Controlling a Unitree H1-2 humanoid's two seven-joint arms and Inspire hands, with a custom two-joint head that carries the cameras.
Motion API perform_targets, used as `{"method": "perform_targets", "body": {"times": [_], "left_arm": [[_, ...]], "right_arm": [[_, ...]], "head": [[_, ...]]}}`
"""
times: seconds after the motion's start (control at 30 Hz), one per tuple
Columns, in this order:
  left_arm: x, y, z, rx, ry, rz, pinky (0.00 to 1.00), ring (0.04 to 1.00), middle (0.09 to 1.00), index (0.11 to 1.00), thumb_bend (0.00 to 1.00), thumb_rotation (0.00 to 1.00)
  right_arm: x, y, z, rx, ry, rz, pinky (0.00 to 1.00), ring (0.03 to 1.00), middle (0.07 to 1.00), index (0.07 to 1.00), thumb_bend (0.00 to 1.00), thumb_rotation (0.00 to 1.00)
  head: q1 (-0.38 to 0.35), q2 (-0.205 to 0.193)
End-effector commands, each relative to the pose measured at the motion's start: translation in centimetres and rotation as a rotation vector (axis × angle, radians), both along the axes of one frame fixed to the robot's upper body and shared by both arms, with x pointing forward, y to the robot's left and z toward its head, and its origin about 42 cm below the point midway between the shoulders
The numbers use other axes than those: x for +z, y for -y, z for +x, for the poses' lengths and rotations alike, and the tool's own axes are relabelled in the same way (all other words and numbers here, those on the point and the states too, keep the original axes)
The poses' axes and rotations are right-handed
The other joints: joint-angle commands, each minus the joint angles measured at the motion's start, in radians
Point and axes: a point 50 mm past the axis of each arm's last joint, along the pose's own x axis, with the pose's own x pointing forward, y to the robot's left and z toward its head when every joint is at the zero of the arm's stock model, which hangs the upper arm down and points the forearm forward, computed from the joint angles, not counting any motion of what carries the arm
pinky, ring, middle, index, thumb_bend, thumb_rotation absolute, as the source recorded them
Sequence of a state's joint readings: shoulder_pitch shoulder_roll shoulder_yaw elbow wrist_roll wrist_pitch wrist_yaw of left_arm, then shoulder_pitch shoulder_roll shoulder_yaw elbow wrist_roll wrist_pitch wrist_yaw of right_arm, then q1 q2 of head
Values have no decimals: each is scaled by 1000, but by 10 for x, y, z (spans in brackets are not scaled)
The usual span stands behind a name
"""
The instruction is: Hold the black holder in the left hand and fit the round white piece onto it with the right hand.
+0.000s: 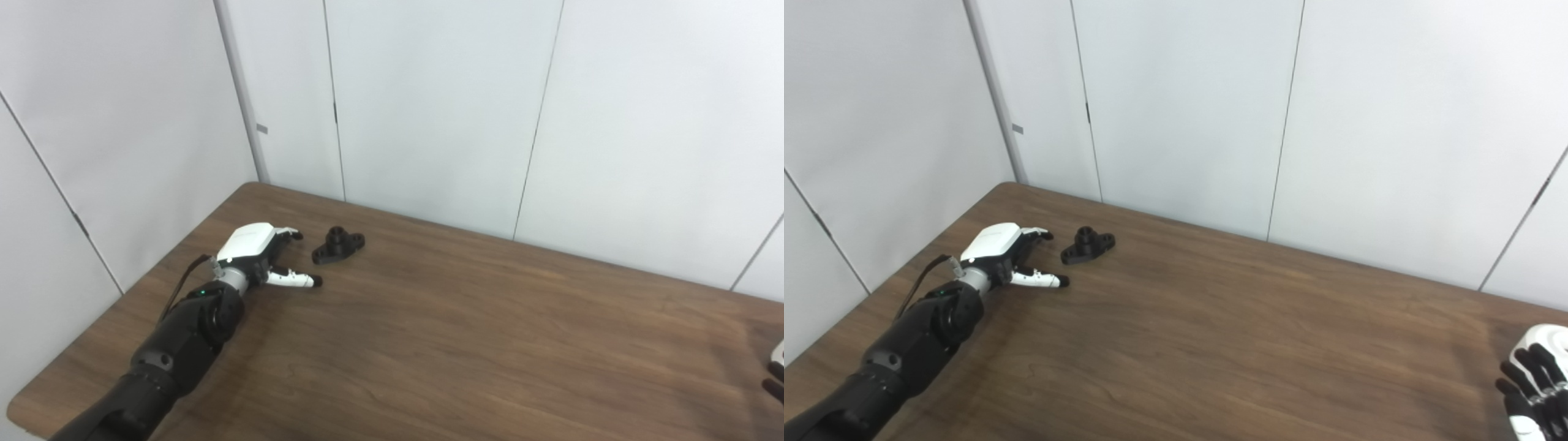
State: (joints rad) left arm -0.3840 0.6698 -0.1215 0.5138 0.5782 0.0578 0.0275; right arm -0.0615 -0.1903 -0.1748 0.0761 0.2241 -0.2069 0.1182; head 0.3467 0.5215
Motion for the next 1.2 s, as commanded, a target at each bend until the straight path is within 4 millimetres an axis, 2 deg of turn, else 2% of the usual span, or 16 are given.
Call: {"method": "perform_targets", "body": {"times": [0.0,0.27,0.83,1.17], "left_arm": [[0,6,6,-22,-31,-27,855,906,897,856,859,535],[-2,8,13,-48,-35,-20,856,897,887,844,872,556],[-1,31,39,-108,-28,-28,793,882,876,829,868,524],[-2,42,46,-143,-25,-32,804,876,867,822,868,516]], "right_arm": [[-17,-6,-11,-9,-31,27,807,838,873,882,395,497],[-18,-7,-12,-8,-33,21,824,848,885,896,374,499],[-19,-14,-15,-16,-43,18,843,866,893,906,374,512],[-20,-18,-15,-14,-35,22,847,867,888,902,389,506]], "head": [[0,0],[-5,-3],[-27,-3],[-41,5]]}}
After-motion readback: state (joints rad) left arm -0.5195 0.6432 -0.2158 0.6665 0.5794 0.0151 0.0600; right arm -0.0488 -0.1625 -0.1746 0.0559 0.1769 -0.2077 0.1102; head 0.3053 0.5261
